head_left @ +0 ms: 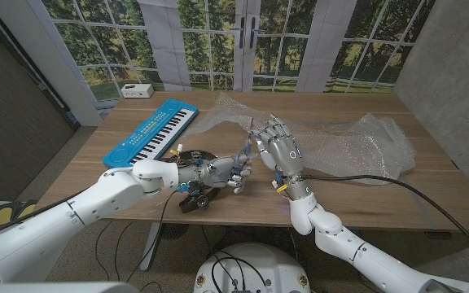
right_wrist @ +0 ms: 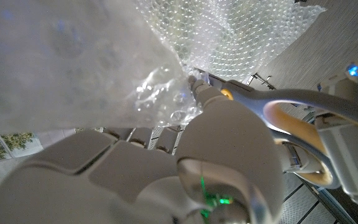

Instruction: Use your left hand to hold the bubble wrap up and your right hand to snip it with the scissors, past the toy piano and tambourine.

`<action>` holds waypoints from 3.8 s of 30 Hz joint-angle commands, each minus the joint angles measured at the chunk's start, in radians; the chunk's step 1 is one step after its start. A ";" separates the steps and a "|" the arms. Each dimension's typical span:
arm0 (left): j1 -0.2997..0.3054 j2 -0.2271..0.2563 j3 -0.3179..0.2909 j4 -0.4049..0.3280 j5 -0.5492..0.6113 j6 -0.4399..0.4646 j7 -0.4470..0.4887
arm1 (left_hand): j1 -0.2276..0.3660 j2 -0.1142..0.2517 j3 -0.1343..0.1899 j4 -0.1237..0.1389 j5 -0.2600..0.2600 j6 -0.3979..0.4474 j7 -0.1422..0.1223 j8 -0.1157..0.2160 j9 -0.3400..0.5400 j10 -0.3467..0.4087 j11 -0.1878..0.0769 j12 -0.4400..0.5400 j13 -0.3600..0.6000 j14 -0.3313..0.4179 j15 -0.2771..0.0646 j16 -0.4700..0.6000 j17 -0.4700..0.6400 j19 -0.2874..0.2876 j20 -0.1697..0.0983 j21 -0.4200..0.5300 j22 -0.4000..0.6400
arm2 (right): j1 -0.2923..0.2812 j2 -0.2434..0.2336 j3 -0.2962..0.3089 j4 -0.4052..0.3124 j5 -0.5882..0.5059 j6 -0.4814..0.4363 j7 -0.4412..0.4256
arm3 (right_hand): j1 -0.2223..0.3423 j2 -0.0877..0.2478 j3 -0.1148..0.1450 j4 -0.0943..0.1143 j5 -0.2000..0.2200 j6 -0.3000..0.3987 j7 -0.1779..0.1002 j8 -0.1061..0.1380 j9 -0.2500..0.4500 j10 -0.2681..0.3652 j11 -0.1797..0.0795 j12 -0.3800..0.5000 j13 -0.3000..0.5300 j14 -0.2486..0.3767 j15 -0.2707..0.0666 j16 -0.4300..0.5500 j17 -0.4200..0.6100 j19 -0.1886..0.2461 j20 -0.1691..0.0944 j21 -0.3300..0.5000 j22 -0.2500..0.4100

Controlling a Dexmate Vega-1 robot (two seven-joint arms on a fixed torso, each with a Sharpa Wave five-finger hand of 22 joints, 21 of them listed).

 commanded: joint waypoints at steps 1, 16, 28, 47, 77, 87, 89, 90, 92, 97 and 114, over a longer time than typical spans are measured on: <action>0.054 0.022 -0.033 -0.012 -0.021 -0.048 0.009 | -0.002 0.011 0.315 0.033 -0.003 -0.026 0.027 0.474 0.006 -0.010 -0.023 -0.002 0.003 -0.002 -0.030 -0.003 0.002 -0.005 -0.001 0.008 -0.001 | 0.025 -0.040 -0.057 -0.026 0.046 -0.069 0.001 | 0.011 -0.005 0.005 0.004 0.004 -0.001 0.005 0.007 0.018 -0.003 -0.004 0.007 0.029 0.011 -0.196 -0.004 0.007 -0.002 -0.065 0.005 0.003; 0.113 0.046 -0.062 -0.028 -0.040 -0.090 0.025 | -0.047 -0.003 0.354 0.026 -0.008 -0.017 0.018 0.476 0.006 -0.005 -0.029 -0.001 0.003 0.000 -0.029 -0.005 0.002 -0.004 -0.005 0.011 -0.012 | 0.027 -0.043 -0.076 -0.054 0.054 -0.078 0.001 | 0.009 -0.004 0.008 0.008 0.003 -0.010 -0.002 0.009 0.035 -0.009 -0.015 0.012 0.029 0.014 -0.196 -0.010 0.016 -0.007 -0.061 0.004 0.003; 0.110 0.051 -0.056 -0.037 -0.023 -0.086 0.028 | -0.271 -0.278 0.234 0.029 -0.006 0.038 -0.013 0.471 0.005 0.048 -0.056 -0.004 0.002 0.047 -0.029 0.014 0.005 0.043 -0.025 0.001 -0.061 | 0.041 -0.036 -0.090 -0.045 0.074 -0.115 0.001 | 0.007 -0.005 0.009 0.012 0.002 -0.013 -0.002 0.012 0.046 -0.010 -0.014 0.013 0.024 0.016 -0.196 -0.014 0.023 -0.006 -0.054 0.005 0.003; 0.076 0.046 -0.038 -0.021 -0.004 -0.073 -0.002 | -0.370 -0.363 0.157 0.021 0.014 0.028 -0.010 0.473 0.005 0.042 -0.054 -0.003 0.002 0.041 -0.031 0.020 0.007 0.043 -0.027 -0.005 -0.062 | 0.061 -0.033 -0.107 -0.039 0.091 -0.138 0.001 | 0.004 -0.006 0.012 0.015 0.000 -0.016 -0.002 0.015 0.063 -0.010 -0.016 0.019 0.020 0.017 -0.196 -0.022 0.034 -0.005 -0.048 0.006 0.003; 0.051 0.068 -0.028 -0.016 0.018 -0.056 -0.043 | -0.381 -0.364 0.072 -0.024 0.033 0.027 -0.010 0.475 0.005 0.043 -0.053 -0.002 0.003 0.039 -0.031 0.025 0.008 0.044 -0.026 -0.009 -0.059 | 0.075 0.039 -0.086 -0.046 0.252 -0.096 0.006 | -0.001 -0.009 0.014 0.016 -0.004 0.002 0.000 0.019 0.071 0.011 -0.022 0.030 0.006 0.037 -0.196 -0.026 0.055 0.011 -0.024 0.012 0.003; 0.028 0.060 -0.011 -0.017 0.033 -0.030 -0.045 | -0.377 -0.362 0.049 -0.037 0.038 0.025 -0.011 0.474 0.005 0.043 -0.051 -0.002 0.003 0.039 -0.031 0.025 0.008 0.043 -0.025 -0.009 -0.056 | 0.083 0.039 -0.096 -0.044 0.262 -0.084 0.001 | 0.001 -0.012 0.014 0.012 -0.005 0.007 0.002 0.019 0.072 0.018 -0.021 0.034 0.003 0.041 -0.196 -0.028 0.058 0.014 -0.021 0.013 0.002; 0.021 0.057 -0.007 -0.016 0.037 -0.025 -0.048 | -0.376 -0.361 0.042 -0.041 0.040 0.024 -0.011 0.475 0.005 0.042 -0.050 -0.002 0.003 0.038 -0.031 0.025 0.008 0.043 -0.024 -0.008 -0.055 | 0.082 0.040 -0.096 -0.041 0.258 -0.081 0.001 | 0.002 -0.012 0.014 0.011 -0.006 0.010 0.004 0.020 0.072 0.019 -0.021 0.035 0.003 0.042 -0.196 -0.029 0.059 0.014 -0.020 0.012 0.002; 0.017 0.056 -0.005 -0.015 0.039 -0.023 -0.050 | -0.376 -0.361 0.038 -0.043 0.041 0.024 -0.011 0.474 0.005 0.043 -0.052 -0.002 0.003 0.039 -0.031 0.025 0.008 0.041 -0.024 -0.006 -0.051 | 0.081 0.042 -0.094 -0.040 0.255 -0.083 0.001 | 0.002 -0.012 0.014 0.010 -0.006 0.009 0.004 0.019 0.072 0.019 -0.022 0.036 0.004 0.042 -0.196 -0.029 0.060 0.014 -0.020 0.012 0.002; 0.012 0.054 -0.001 -0.014 0.044 -0.020 -0.051 | -0.375 -0.361 0.032 -0.046 0.042 0.024 -0.011 0.474 0.005 0.041 -0.051 -0.003 0.003 0.039 -0.031 0.025 0.008 0.044 -0.025 -0.011 -0.058 | 0.082 0.044 -0.095 -0.036 0.255 -0.085 0.001 | 0.002 -0.012 0.015 0.009 -0.006 0.010 0.004 0.019 0.072 0.022 -0.021 0.037 0.003 0.043 -0.196 -0.029 0.060 0.014 -0.019 0.012 0.002; 0.000 0.047 0.007 -0.008 0.051 -0.017 -0.060 | -0.375 -0.364 0.012 -0.054 0.045 0.021 -0.011 0.474 0.005 0.041 -0.052 -0.003 0.003 0.039 -0.030 0.025 0.008 0.042 -0.024 -0.009 -0.053 | 0.080 0.047 -0.089 -0.027 0.237 -0.092 0.001 | 0.003 -0.012 0.015 0.007 -0.007 0.011 0.004 0.019 0.071 0.022 -0.021 0.039 0.004 0.044 -0.196 -0.031 0.062 0.015 -0.019 0.012 0.002; 0.014 0.047 -0.002 -0.005 0.039 -0.028 -0.049 | -0.394 -0.368 -0.075 -0.076 0.059 0.018 -0.010 0.474 0.005 0.040 -0.049 -0.002 0.003 0.035 -0.030 0.025 0.008 0.041 -0.022 -0.012 -0.047 | 0.072 0.019 -0.100 -0.043 0.235 -0.119 0.002 | 0.005 -0.013 0.014 0.002 -0.008 0.013 0.004 0.015 0.071 0.018 -0.020 0.040 0.001 0.049 -0.196 -0.034 0.069 0.011 -0.016 0.010 0.002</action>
